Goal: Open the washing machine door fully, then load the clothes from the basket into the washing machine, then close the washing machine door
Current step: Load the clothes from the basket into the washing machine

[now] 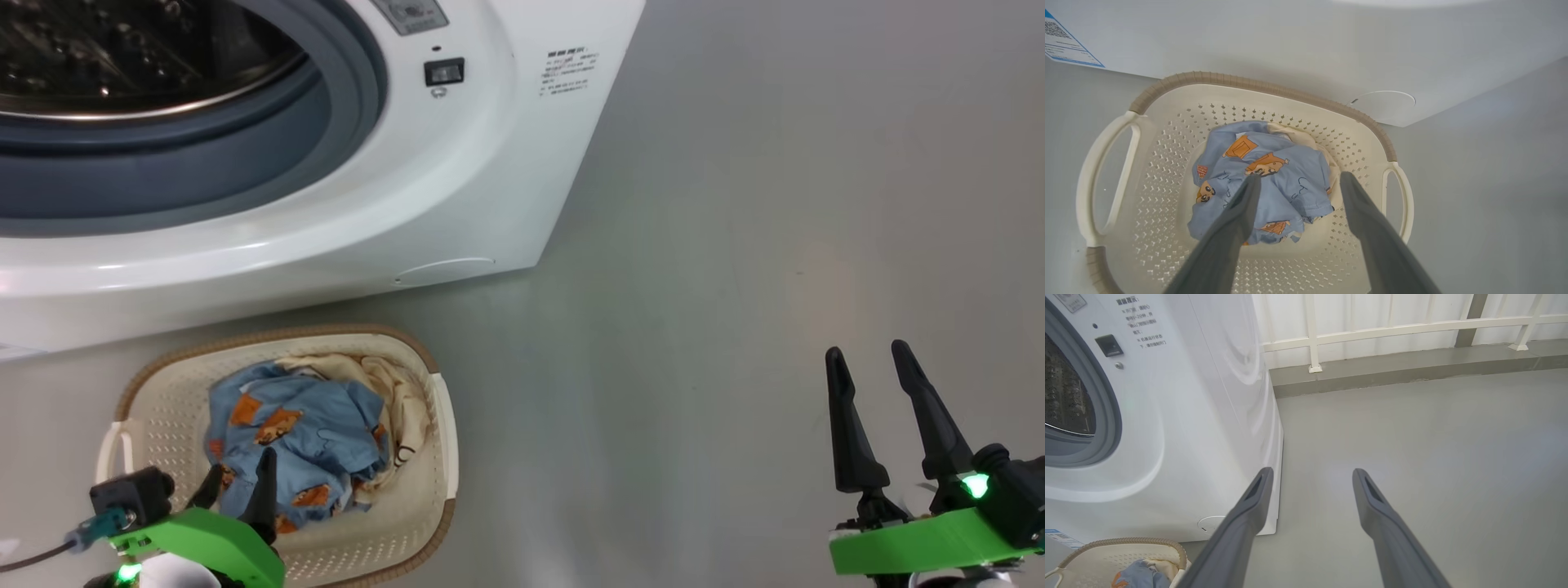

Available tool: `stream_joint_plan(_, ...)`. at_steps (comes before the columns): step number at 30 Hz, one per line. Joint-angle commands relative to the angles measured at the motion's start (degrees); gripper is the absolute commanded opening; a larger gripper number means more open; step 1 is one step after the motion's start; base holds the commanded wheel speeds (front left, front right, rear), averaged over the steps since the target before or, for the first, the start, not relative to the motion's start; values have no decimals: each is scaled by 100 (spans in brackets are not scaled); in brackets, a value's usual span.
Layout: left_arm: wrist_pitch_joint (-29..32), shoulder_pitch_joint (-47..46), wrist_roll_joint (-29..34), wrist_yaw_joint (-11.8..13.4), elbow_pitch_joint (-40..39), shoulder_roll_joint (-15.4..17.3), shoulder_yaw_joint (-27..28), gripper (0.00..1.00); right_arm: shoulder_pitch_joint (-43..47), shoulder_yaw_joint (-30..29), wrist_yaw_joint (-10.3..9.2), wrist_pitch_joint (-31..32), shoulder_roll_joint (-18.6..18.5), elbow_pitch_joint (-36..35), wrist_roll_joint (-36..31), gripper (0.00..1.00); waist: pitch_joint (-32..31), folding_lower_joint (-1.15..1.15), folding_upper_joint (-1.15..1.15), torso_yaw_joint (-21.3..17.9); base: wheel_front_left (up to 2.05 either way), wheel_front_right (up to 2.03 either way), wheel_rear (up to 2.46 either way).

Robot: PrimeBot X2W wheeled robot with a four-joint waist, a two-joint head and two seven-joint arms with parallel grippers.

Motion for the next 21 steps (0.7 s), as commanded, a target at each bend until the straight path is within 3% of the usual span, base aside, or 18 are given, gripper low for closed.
stream_joint_plan(1, 6, -137, -107, -12, 18, 207, 90, 100, -132, 154, 9, -67, -56, -133, 30, 100, 149, 0, 0, -76, 0, 0, 0)
stream_joint_plan(21, 240, -1035, -1373, -14, 1010, 667, -891, 100, -486, 235, 9, -67, -56, -233, -5, 100, 972, 0, 0, -186, 0, 0, 0)
